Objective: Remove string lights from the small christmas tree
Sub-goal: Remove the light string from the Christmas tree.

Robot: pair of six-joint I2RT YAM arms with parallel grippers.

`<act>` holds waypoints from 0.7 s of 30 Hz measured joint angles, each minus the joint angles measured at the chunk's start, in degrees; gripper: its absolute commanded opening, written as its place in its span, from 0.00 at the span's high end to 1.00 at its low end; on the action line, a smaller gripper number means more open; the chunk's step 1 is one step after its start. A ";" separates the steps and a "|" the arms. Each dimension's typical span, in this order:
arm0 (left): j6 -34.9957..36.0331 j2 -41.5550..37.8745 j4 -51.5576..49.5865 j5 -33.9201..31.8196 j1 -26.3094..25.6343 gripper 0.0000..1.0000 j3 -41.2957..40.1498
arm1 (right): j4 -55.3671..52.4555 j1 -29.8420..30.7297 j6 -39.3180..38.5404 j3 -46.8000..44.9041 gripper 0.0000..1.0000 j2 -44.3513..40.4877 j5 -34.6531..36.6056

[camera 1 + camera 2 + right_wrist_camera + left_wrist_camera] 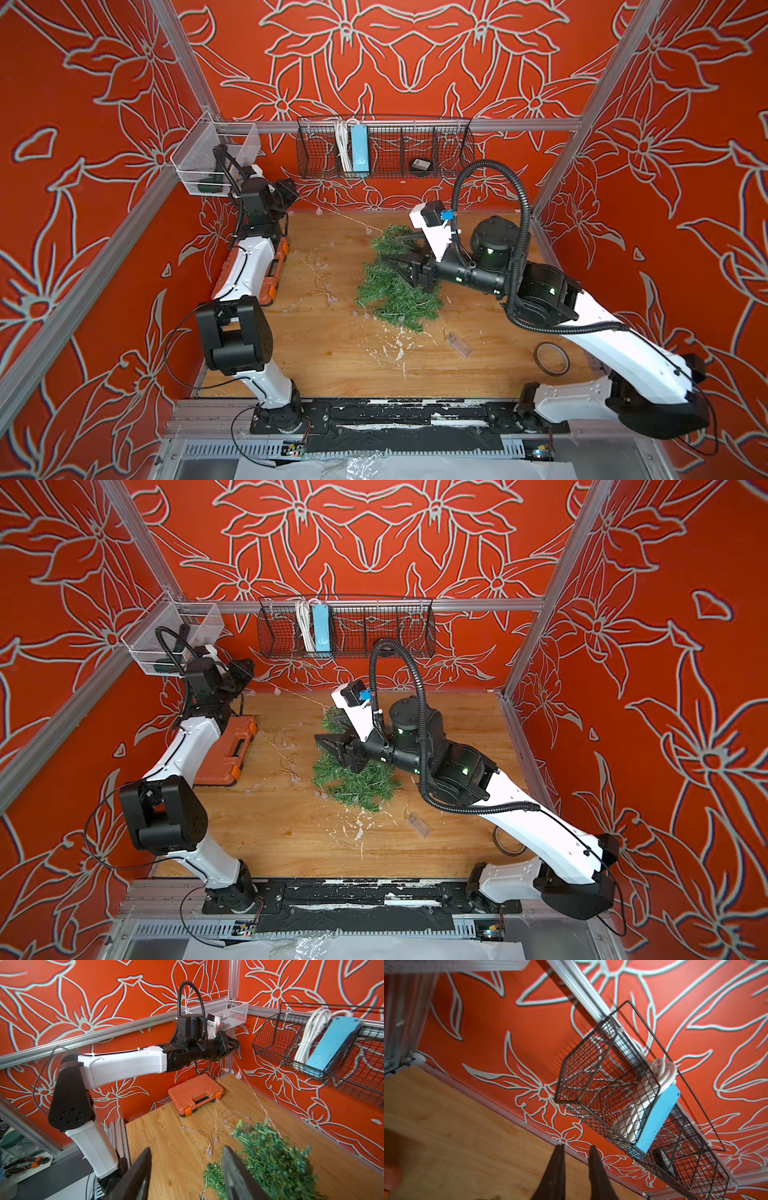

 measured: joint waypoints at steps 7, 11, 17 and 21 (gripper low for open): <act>1.62 -1.20 -3.89 -1.97 2.86 1.00 -0.79 | -0.70 0.00 -0.92 -0.02 0.39 -1.16 2.51; 1.01 -4.81 -4.59 0.04 4.72 1.00 -4.87 | -2.40 0.00 -1.25 0.22 0.39 -1.60 4.04; -2.08 -8.52 -4.98 -0.20 8.11 1.00 -5.14 | -7.96 0.00 -2.89 5.33 0.37 1.90 9.05; -3.85 -11.50 -5.09 1.25 8.33 1.00 -4.39 | -10.19 0.00 -4.50 6.51 0.35 3.21 13.73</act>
